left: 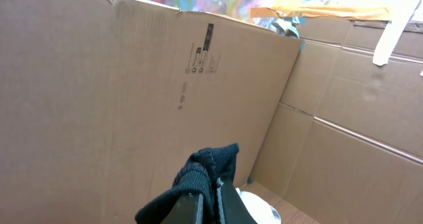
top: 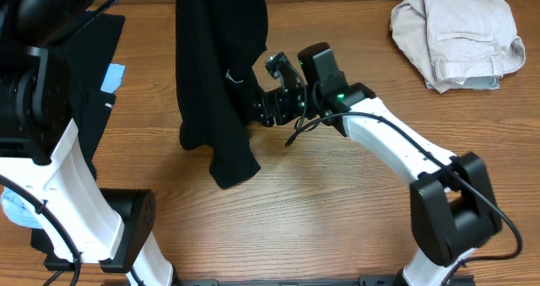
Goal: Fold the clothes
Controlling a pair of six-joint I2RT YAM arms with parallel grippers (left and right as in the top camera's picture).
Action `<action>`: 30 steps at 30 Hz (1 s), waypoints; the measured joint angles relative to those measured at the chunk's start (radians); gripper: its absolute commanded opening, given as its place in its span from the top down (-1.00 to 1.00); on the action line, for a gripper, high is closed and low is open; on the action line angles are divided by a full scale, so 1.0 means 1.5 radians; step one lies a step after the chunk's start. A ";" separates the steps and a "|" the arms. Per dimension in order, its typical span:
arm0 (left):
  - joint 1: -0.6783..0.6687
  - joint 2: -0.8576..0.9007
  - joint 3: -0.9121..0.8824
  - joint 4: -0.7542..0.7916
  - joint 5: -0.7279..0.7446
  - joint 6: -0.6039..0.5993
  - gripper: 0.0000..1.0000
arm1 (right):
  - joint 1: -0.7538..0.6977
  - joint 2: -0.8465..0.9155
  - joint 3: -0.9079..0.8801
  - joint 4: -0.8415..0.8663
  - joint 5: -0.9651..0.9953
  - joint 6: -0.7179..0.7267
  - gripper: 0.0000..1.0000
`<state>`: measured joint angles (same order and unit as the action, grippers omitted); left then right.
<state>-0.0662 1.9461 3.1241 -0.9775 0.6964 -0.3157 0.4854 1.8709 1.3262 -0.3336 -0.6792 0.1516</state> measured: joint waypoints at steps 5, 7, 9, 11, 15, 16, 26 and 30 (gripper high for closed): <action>0.000 0.000 0.000 -0.001 0.000 0.000 0.92 | 0.017 0.032 0.000 0.065 -0.011 0.032 0.21; 0.000 0.000 0.000 -0.001 0.000 0.000 0.92 | 0.020 0.035 0.000 0.079 -0.015 0.041 0.92; 0.000 0.000 0.000 -0.001 0.001 0.000 0.92 | 0.022 0.035 0.000 0.090 -0.018 0.044 0.93; 0.000 0.000 0.000 -0.002 0.000 0.000 0.92 | 0.021 0.035 0.001 0.091 -0.017 0.050 0.92; 0.000 0.000 0.000 -0.002 0.000 0.000 0.92 | -0.010 0.034 0.001 0.064 -0.017 0.053 0.92; 0.000 0.000 0.000 -0.002 0.001 0.000 0.92 | -0.026 0.033 0.001 0.052 -0.017 0.052 0.93; 0.046 -0.002 0.000 -0.045 0.003 0.000 0.92 | -0.234 -0.155 0.013 -0.130 -0.006 0.008 0.93; 0.083 -0.003 0.000 -0.083 0.003 0.003 0.92 | -0.285 -0.269 0.054 -0.200 0.008 -0.011 0.93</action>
<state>0.0578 1.9423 3.1241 -1.1027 0.7002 -0.3107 0.0574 1.4673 1.4067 -0.6342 -0.6670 0.1352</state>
